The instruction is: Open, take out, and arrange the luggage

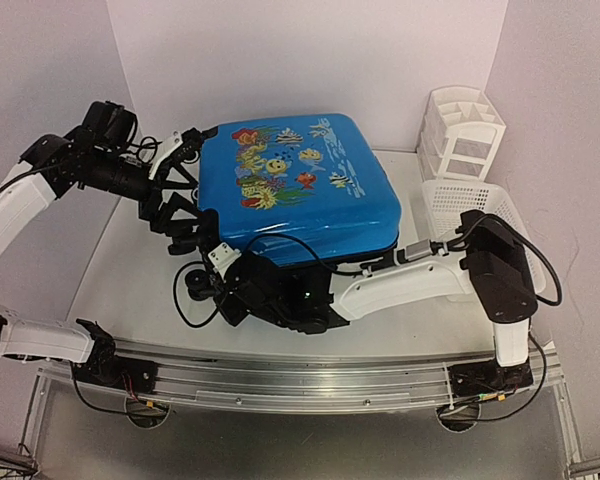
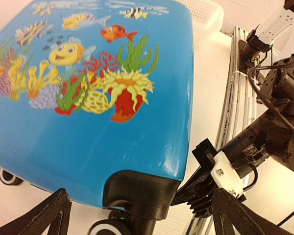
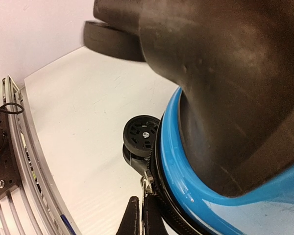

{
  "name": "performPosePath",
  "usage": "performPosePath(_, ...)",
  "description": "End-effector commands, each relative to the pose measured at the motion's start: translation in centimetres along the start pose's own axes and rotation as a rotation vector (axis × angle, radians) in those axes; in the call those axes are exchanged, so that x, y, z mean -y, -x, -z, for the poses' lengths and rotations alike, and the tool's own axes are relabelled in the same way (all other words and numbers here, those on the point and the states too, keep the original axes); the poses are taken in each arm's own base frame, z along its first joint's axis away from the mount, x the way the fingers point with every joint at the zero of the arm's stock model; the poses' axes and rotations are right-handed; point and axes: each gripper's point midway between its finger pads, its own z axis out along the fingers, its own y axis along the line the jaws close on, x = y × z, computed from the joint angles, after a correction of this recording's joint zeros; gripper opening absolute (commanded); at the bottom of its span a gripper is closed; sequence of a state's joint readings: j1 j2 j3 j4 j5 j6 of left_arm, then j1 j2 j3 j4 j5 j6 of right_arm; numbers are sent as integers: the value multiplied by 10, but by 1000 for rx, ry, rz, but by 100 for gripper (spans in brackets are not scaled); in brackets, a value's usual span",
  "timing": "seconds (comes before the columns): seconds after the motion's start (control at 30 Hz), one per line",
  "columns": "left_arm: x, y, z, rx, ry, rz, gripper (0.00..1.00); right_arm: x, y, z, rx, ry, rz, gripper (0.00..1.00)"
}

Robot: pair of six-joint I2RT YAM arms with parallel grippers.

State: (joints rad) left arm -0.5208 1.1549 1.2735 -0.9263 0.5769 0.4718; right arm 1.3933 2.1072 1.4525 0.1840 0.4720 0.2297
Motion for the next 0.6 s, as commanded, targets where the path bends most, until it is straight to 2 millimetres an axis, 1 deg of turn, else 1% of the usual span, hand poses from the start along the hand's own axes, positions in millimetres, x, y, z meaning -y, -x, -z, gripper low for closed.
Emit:
performPosePath(0.0,-27,25,21,29,105,-141,100,-6,7,-5,37,17,13,0)
performPosePath(0.07,-60,30,23,11,183,-142,100,-5,4,-4,29,16,19,0)
performPosePath(0.1,-79,30,24,-3,218,-140,100,-4,2,-4,22,17,22,0)
performPosePath(0.2,-134,41,34,-21,342,-149,100,-7,-3,-5,-3,43,30,0)
performPosePath(0.3,-190,44,38,-48,418,-152,100,-10,-2,-5,-32,66,57,0)
performPosePath(0.37,-233,34,38,-97,435,-103,100,-10,-1,-4,-44,81,64,0)
performPosePath(0.4,-252,28,38,-136,430,-105,100,-9,1,-3,-44,87,62,0)
performPosePath(0.47,-271,11,28,-240,375,-162,100,-9,0,-1,-53,101,60,0)
performPosePath(0.53,-282,7,23,-275,339,-233,100,-6,0,-1,-66,106,59,0)
performPosePath(0.57,-285,1,18,-284,310,-263,100,-5,0,-1,-72,106,59,0)
